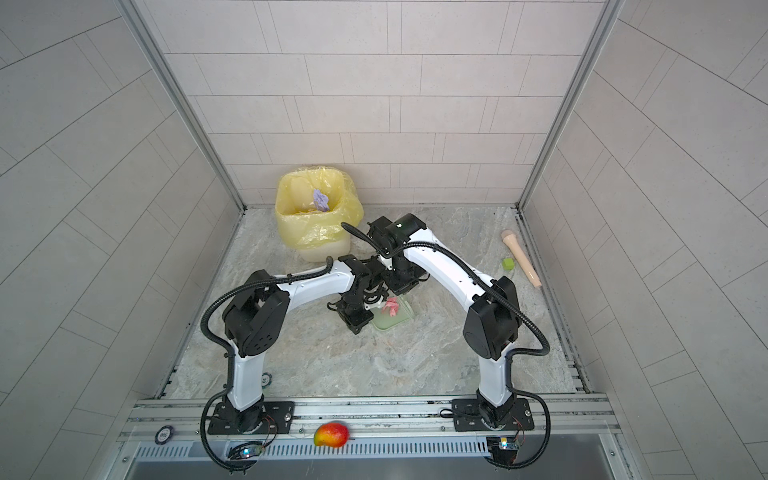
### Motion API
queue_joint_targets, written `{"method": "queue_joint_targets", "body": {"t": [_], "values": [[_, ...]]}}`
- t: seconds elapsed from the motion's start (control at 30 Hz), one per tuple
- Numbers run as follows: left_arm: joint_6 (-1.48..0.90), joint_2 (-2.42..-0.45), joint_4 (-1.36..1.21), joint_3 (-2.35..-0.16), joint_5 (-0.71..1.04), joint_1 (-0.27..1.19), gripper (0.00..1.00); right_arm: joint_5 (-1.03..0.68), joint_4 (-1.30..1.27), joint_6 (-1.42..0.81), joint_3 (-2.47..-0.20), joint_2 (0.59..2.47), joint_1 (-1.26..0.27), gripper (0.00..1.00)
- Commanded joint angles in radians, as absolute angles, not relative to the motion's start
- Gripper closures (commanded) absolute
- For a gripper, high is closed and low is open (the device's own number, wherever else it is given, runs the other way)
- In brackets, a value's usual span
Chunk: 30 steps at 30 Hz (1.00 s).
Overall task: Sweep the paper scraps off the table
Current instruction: 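Sweep the pink scrap into the dustpan with the right gripper's brush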
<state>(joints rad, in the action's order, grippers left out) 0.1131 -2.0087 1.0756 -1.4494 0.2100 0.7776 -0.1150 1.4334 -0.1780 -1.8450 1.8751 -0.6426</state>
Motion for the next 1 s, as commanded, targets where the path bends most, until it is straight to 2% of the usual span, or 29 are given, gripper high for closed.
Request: {"method": "queue_joint_targets", "body": {"t": [0.0, 0.3, 0.5, 0.63, 0.97], "values": [[0.126, -2.016, 1.083, -1.461, 0.203, 0.781, 1.00, -0.204, 1.457, -0.157, -1.831, 1.821, -0.675, 1.00], [0.123, -2.011, 1.080, -1.459, 0.202, 0.781, 1.00, -0.049, 1.505, -0.146, -1.866, 1.805, -0.602, 1.00], [0.123, -2.013, 1.080, -1.459, 0.202, 0.782, 1.00, -0.058, 1.451, -0.160, -1.899, 1.847, -0.600, 1.00], [0.118, -2.009, 1.078, -1.454, 0.204, 0.781, 1.00, -0.001, 1.409, -0.185, -1.925, 1.869, -0.592, 1.00], [0.112, -2.009, 1.075, -1.454, 0.204, 0.781, 1.00, -0.038, 1.289, -0.290, -1.922, 1.900, -0.580, 1.00]]}}
